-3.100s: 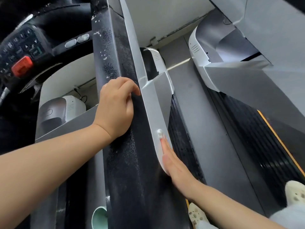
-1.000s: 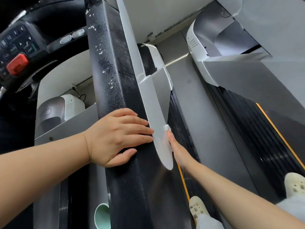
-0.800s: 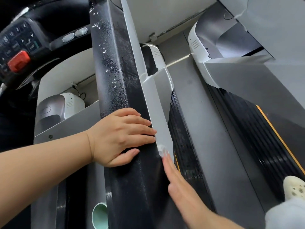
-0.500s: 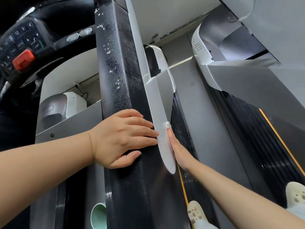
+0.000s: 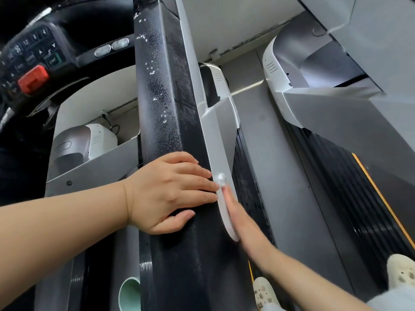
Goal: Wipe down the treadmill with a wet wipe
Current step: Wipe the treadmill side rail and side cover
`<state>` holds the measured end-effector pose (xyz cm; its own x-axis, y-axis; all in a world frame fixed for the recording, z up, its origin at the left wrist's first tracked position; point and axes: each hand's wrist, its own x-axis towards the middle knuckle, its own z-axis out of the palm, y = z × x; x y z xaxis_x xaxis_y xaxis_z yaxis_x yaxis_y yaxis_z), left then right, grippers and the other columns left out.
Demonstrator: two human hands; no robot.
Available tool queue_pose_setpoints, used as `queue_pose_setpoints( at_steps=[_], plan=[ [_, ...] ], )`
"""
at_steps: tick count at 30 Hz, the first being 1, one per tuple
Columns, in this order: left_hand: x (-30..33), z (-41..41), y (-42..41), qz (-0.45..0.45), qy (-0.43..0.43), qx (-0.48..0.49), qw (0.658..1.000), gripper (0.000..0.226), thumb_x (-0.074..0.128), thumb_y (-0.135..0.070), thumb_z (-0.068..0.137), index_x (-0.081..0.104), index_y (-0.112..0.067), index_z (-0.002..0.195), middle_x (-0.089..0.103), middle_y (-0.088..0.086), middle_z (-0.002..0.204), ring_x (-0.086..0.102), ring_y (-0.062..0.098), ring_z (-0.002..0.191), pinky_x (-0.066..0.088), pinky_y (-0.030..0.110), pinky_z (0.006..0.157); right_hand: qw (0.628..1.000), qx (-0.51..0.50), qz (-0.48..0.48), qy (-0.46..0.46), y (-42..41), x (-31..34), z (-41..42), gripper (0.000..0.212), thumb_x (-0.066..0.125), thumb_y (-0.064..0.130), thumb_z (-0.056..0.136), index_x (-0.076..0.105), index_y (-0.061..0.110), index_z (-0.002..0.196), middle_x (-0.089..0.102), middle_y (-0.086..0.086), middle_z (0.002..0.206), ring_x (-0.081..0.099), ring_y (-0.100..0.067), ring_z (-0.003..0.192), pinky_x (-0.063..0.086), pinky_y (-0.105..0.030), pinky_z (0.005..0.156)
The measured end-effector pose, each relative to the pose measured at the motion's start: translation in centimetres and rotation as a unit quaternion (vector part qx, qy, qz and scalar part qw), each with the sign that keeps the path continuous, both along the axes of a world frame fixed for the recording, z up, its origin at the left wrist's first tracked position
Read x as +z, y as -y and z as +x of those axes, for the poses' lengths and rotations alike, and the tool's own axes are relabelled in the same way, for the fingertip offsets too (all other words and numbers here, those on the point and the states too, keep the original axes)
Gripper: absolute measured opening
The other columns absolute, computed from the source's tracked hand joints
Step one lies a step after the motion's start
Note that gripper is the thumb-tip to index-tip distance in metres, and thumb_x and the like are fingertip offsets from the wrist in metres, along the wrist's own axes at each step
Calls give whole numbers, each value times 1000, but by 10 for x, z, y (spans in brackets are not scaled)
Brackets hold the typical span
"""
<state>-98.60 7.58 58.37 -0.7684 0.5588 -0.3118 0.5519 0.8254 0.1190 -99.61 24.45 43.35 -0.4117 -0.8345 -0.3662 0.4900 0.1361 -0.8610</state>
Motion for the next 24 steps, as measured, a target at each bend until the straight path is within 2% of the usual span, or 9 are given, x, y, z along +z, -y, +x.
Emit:
queue_pose_setpoints(
  at_steps=[3,7,10,14,16,18,19,22,24],
  plan=[
    [0,0,1,2,7,7,1000,56,22,-35,94,69,-13,111,66,3,118,55,22,111,33,36,100,997,-6,55,50,36,-26,-34,62,16,69,92,19,42,148,32,19,149,30,-3,137,20,-34,117],
    [0,0,0,-2,12,11,1000,56,21,-36,94,69,-12,111,66,3,118,55,22,112,32,35,100,995,-10,86,52,58,-32,-64,62,14,58,97,24,28,150,35,3,149,36,-13,134,28,-28,107],
    [1,-1,0,-3,18,14,1000,56,22,-36,94,69,-12,111,66,3,118,56,23,111,32,35,101,993,-3,98,65,58,-26,-66,61,14,58,97,28,28,148,42,4,142,44,-11,121,31,-26,99],
    [1,0,-1,2,16,15,1000,53,26,-34,92,70,-11,110,67,4,116,56,23,110,32,35,100,999,-15,17,33,31,-2,-34,59,18,70,92,18,47,146,25,23,152,22,1,140,14,-35,119],
    [1,0,0,0,7,5,1000,46,36,-32,87,70,-11,109,67,4,116,57,24,110,33,36,100,999,-4,-42,-19,2,12,-7,47,20,52,101,10,47,147,10,29,153,6,9,141,6,-30,120],
    [-1,0,0,-5,1,1,1000,45,41,-31,81,70,-11,110,66,5,118,57,24,111,33,36,100,990,10,-94,-103,-19,20,10,46,19,31,105,2,42,147,-2,29,154,-3,7,141,1,-22,118],
    [-1,0,0,-5,2,0,1000,46,41,-31,80,70,-11,110,66,5,118,56,24,112,33,37,100,989,13,-94,-115,-20,20,10,46,19,30,105,2,43,146,-1,30,154,-3,8,141,1,-19,117],
    [0,0,0,-1,2,0,1000,45,41,-31,81,70,-11,109,67,6,117,54,24,112,32,37,101,1000,-6,-23,-9,21,18,-24,54,24,64,95,17,47,146,18,30,151,13,13,137,7,-25,119],
    [0,0,1,-4,2,3,1000,45,41,-31,81,70,-11,109,67,5,116,54,24,112,32,36,102,1000,-12,9,11,50,14,-53,66,24,73,90,25,40,147,28,23,151,21,7,138,10,-32,119]
  ],
)
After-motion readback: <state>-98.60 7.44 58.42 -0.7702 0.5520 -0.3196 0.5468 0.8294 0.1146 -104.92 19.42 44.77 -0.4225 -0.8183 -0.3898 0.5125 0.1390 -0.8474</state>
